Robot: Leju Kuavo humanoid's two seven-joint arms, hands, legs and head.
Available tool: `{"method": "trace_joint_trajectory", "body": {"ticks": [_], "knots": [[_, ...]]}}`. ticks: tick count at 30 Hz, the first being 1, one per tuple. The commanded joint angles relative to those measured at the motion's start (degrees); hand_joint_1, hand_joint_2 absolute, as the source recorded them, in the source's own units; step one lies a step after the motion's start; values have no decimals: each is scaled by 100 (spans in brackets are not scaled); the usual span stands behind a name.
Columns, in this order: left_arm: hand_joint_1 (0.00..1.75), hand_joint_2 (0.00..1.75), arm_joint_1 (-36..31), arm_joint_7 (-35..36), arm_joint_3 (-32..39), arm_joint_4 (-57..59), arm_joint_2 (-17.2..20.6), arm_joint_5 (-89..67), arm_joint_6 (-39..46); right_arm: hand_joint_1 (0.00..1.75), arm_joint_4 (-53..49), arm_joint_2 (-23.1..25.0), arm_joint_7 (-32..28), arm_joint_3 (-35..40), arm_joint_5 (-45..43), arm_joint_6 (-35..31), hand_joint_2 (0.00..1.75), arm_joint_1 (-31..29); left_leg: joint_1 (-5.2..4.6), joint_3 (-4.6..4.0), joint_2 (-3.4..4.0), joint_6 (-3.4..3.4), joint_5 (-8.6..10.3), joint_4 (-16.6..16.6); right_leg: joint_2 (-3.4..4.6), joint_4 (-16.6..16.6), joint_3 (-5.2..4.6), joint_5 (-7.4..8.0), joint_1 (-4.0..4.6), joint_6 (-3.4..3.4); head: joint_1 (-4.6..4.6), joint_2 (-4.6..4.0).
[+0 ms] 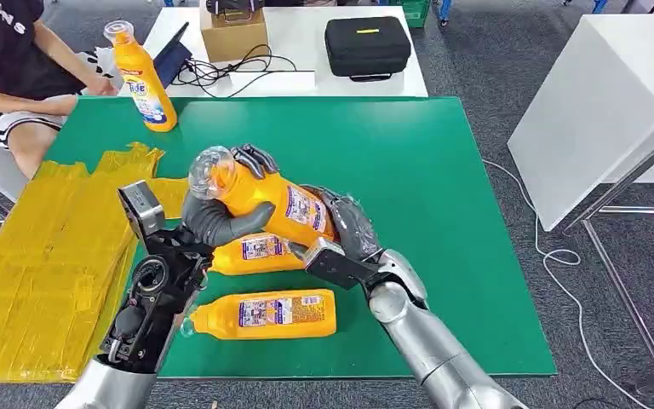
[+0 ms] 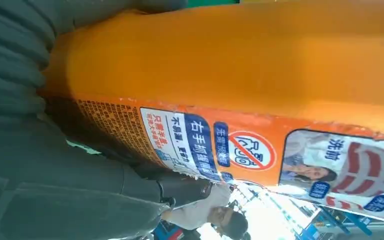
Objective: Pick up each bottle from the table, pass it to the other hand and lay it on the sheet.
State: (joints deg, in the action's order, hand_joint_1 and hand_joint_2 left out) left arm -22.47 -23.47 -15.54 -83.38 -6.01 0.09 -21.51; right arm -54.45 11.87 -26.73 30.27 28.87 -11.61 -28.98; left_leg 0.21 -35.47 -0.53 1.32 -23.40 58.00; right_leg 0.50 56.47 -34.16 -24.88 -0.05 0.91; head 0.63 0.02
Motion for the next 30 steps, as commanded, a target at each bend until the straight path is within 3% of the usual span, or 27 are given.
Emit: {"method": "trace_joint_trajectory", "body": {"ticks": [1, 13, 26, 30], "knots": [[175, 175, -183, 51, 109, 143, 92, -56, 42, 0, -768, -239, -41, 37, -42, -89, 175, 100, 0, 10, -2, -4, -4, -1, -7, -2, 11, -5, 1, 1, -2, 0], [175, 175, -247, 83, 524, 214, 117, -126, 315, 0, -1177, -315, -126, 35, -166, -182, 175, 166, 2, 14, 2, -5, -5, -2, -4, -4, 14, -4, 2, 1, -2, 0], [175, 175, -543, 169, 1149, 654, 328, -190, 839, 0, -2682, -706, -177, 141, -373, -225, 175, 660, 1, 11, -5, -4, -3, -3, -12, -3, 13, -6, 1, 1, 0, 0], [175, 175, -708, 226, 1196, 636, 267, -769, 1614, 0, -2784, -735, -172, 77, -354, -371, 175, 699, 3, 16, -9, -5, -7, 1, -17, -2, 20, -9, 4, 2, 0, 0]]}}
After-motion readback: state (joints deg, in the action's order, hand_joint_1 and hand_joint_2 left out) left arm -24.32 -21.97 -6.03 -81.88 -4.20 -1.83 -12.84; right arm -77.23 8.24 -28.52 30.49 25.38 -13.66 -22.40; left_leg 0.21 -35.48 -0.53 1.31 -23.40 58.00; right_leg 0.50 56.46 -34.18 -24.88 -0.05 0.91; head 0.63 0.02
